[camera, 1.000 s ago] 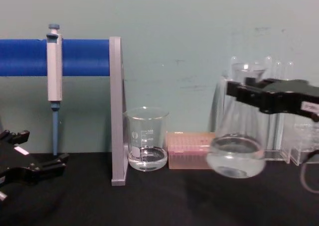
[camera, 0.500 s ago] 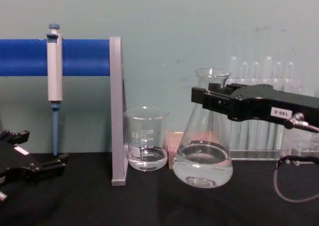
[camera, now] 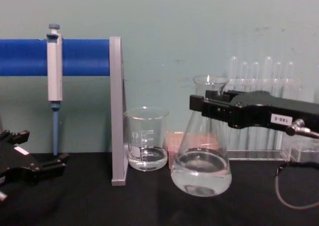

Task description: Grasp the erlenmeyer flask with one hand, shake it three times, then place it back.

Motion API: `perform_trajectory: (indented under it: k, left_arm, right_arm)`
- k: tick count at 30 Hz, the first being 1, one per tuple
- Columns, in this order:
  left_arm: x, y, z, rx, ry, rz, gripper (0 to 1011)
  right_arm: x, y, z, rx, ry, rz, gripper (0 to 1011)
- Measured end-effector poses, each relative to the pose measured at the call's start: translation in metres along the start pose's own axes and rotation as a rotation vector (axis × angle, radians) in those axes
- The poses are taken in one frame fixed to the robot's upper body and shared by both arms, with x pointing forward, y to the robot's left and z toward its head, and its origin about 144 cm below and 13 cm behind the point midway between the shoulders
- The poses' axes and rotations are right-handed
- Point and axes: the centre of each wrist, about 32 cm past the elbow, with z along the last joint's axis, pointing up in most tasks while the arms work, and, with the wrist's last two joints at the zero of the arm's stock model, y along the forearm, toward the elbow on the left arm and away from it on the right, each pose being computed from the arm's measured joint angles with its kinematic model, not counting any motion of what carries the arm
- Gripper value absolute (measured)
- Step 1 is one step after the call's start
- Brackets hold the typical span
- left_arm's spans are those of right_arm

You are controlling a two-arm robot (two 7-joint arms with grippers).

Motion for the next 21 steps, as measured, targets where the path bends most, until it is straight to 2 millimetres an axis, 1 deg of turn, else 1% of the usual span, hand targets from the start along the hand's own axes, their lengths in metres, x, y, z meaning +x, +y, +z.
perform_trajectory:
  k: [9,21]
  left_arm:
    - [0.000,0.000,0.000,0.000,0.000,0.000,1001]
    - [0.000,0.000,0.000,0.000,0.000,0.000,1001]
  right_arm:
    - [0.006,-0.005,-0.013,-0.046,0.005,0.024,451]
    - [0.008,-0.012,-0.028,-0.095,0.026,0.032,451]
